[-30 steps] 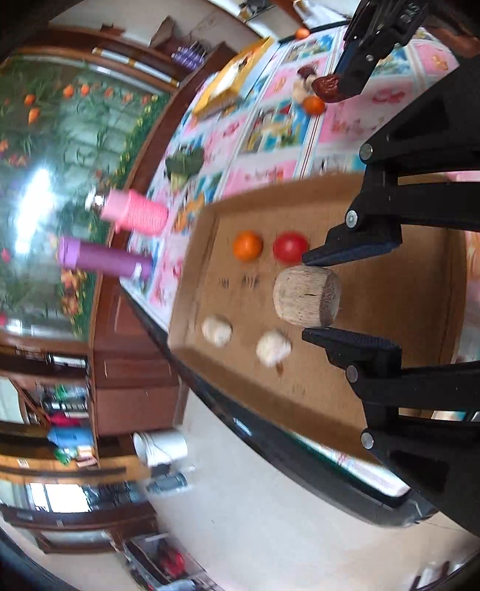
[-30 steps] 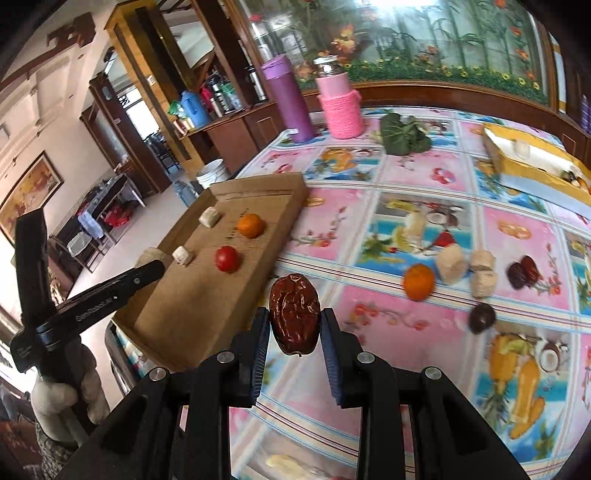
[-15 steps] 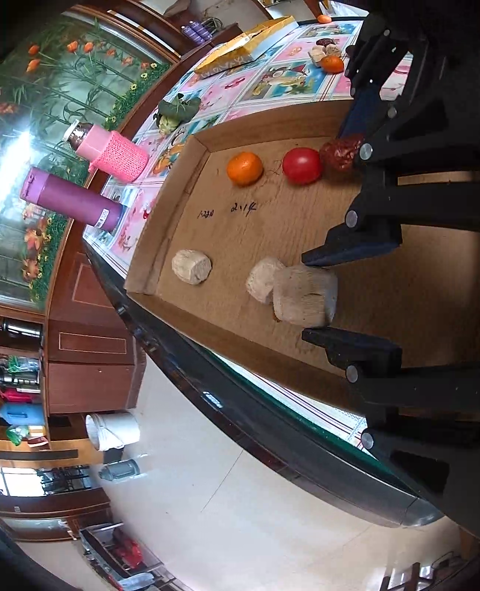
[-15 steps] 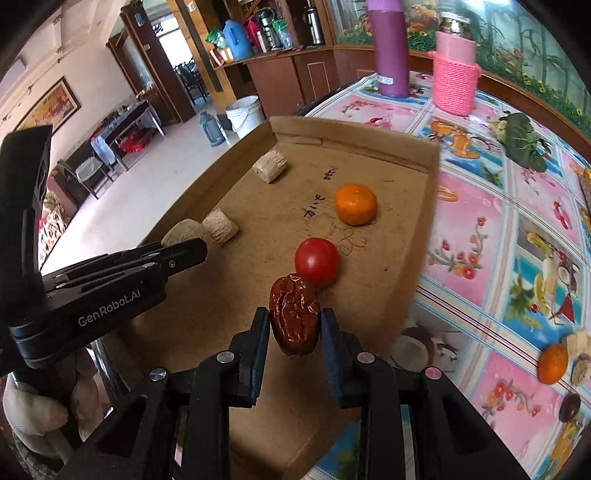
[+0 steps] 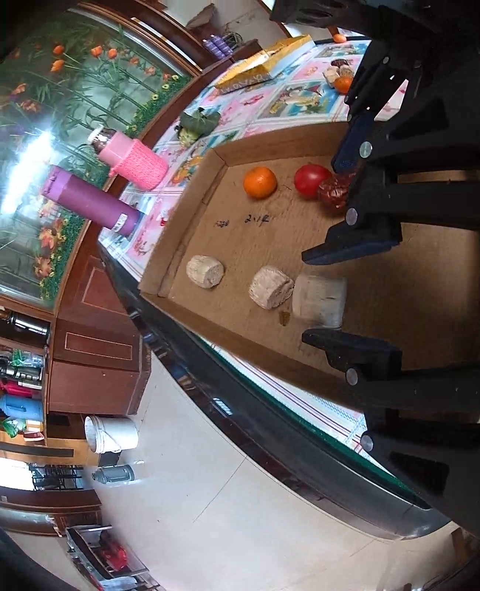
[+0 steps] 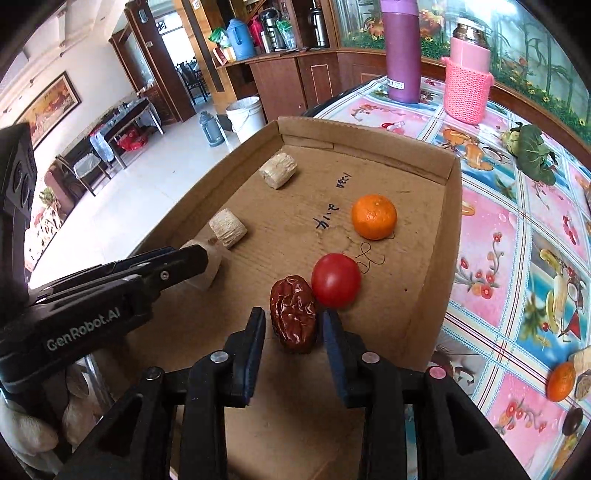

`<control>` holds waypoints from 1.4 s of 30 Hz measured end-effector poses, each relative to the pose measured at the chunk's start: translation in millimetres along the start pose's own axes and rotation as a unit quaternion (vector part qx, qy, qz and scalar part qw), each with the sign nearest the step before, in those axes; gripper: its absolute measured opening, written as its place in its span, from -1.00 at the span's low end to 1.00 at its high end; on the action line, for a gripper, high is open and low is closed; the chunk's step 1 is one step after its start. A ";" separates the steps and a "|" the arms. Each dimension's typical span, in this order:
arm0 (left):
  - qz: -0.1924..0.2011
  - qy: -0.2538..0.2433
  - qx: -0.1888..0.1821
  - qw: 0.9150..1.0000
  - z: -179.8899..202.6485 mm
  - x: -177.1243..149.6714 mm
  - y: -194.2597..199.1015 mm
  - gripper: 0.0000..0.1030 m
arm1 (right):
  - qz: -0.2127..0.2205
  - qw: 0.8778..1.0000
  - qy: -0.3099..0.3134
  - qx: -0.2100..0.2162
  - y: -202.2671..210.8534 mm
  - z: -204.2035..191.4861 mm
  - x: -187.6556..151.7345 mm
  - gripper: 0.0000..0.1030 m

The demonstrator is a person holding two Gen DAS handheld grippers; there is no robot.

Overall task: Organize fruits
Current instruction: 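Move both tools back to the remaining fruit on the tablecloth, then grasp a mandarin orange with the left tool while the right tool grasps a dark date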

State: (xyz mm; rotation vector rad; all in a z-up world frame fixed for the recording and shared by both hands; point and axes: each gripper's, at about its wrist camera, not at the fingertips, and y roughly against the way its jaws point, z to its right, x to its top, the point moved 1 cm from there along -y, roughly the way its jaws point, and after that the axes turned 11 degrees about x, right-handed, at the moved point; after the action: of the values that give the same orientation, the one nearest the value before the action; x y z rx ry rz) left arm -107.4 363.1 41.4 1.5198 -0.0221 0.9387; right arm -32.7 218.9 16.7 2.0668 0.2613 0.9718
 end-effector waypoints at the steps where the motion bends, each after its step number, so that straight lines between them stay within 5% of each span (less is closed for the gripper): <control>1: 0.005 0.005 -0.002 1.000 -1.1 0.0 5.0 -0.23 | 0.006 1.000 -0.002 0.002 4.9 0.0 -0.7 -0.21; 3: 0.019 0.011 -0.008 1.000 -0.8 -1.0 15.8 -0.14 | 0.018 1.000 -0.006 0.004 15.7 -0.3 -3.2 -0.18; 7: 0.045 0.009 -0.015 0.999 8.7 -2.7 39.9 0.46 | 0.051 0.998 -0.021 0.009 42.9 4.1 -12.8 0.01; 9: 0.062 0.004 -0.031 0.998 19.2 -6.5 55.3 0.55 | 0.071 0.997 -0.032 0.011 58.3 9.4 -19.6 0.14; 14: 0.069 -0.035 -0.097 0.992 51.5 -22.0 83.5 0.55 | 0.120 0.991 -0.066 0.000 106.3 34.9 -43.8 0.35; 27: 0.025 -0.130 -0.119 0.984 152.5 -64.9 79.9 0.55 | 0.166 0.960 -0.156 -0.161 237.0 162.4 -140.1 0.47; 35: 0.016 -0.182 -0.140 0.973 195.2 -89.4 62.0 0.54 | 0.161 0.952 -0.210 -0.153 239.2 209.9 -162.4 0.47; 42: -0.008 -0.195 -0.120 0.973 212.7 -91.3 35.0 0.54 | 0.132 0.966 -0.178 -0.132 207.6 205.6 -143.2 0.36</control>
State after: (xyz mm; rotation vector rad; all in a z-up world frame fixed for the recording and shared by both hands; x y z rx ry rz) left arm -73.6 131.5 45.4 1.4532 -0.3915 0.5876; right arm -12.8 -105.9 18.5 2.0112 -0.3228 0.7197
